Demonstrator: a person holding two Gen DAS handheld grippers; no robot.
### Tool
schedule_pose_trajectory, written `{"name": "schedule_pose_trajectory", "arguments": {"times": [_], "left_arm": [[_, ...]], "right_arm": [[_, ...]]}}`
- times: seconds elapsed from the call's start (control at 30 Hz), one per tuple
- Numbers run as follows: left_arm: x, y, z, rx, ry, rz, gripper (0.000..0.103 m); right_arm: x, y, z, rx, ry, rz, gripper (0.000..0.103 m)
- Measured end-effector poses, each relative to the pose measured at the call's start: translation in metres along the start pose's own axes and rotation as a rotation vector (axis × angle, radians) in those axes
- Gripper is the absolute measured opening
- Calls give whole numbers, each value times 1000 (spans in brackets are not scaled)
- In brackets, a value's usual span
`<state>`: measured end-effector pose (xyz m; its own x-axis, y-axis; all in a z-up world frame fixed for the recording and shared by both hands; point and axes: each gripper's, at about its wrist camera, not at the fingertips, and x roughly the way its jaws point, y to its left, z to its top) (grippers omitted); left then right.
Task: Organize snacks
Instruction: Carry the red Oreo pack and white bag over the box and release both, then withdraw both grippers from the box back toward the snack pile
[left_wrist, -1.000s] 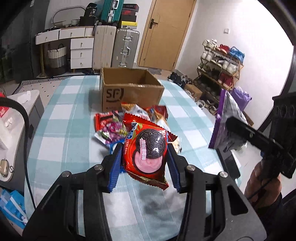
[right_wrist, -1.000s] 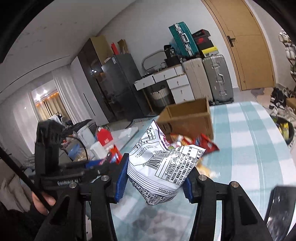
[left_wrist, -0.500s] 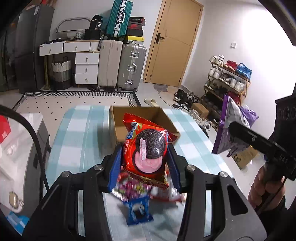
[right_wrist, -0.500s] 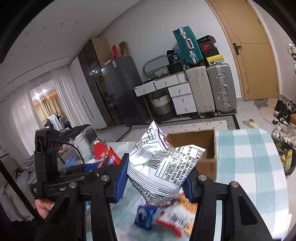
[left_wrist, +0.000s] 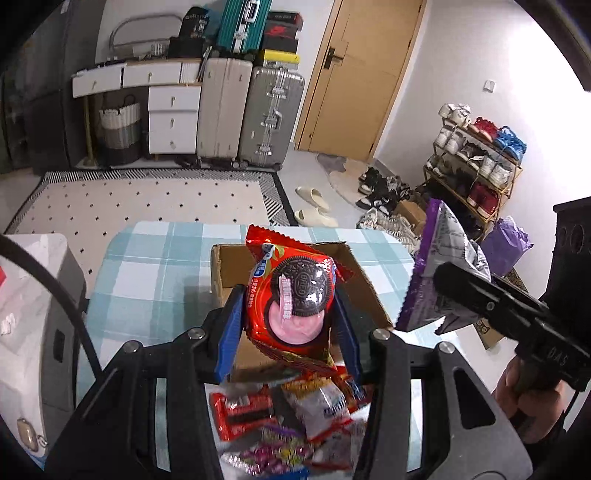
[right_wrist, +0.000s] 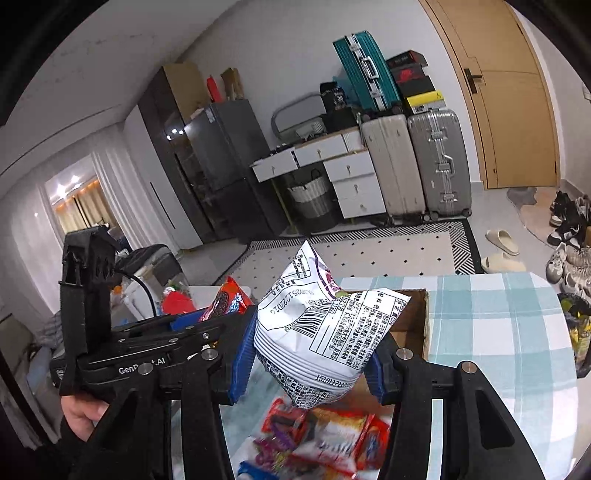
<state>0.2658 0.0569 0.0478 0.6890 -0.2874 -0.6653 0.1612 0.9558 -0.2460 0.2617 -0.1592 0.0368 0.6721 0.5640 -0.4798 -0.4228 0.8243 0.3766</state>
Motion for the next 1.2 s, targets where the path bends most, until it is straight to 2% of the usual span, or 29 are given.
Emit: {"name": "schedule_pose_trajectory", "arguments": {"times": [0.13, 0.27, 0.37, 0.53, 0.97, 1.1, 1.2], "left_arm": [[54, 1, 9, 4, 63, 35, 43], [104, 7, 10, -7, 129, 31, 43], [132, 9, 12, -7, 152, 63, 43], [164, 11, 4, -26, 199, 46, 43], [201, 22, -15, -42, 233, 54, 45], [197, 20, -21, -41, 229, 60, 46], [183, 15, -26, -33, 215, 63, 49]], "right_arm": [[36, -10, 7, -17, 36, -24, 51], [72, -21, 6, -36, 79, -52, 51], [97, -30, -2, -53, 118, -73, 51], [130, -56, -20, -12, 183, -97, 51], [148, -74, -35, 4, 207, -114, 55], [143, -70, -33, -35, 193, -151, 72], [129, -63, -27, -49, 153, -155, 72]]}}
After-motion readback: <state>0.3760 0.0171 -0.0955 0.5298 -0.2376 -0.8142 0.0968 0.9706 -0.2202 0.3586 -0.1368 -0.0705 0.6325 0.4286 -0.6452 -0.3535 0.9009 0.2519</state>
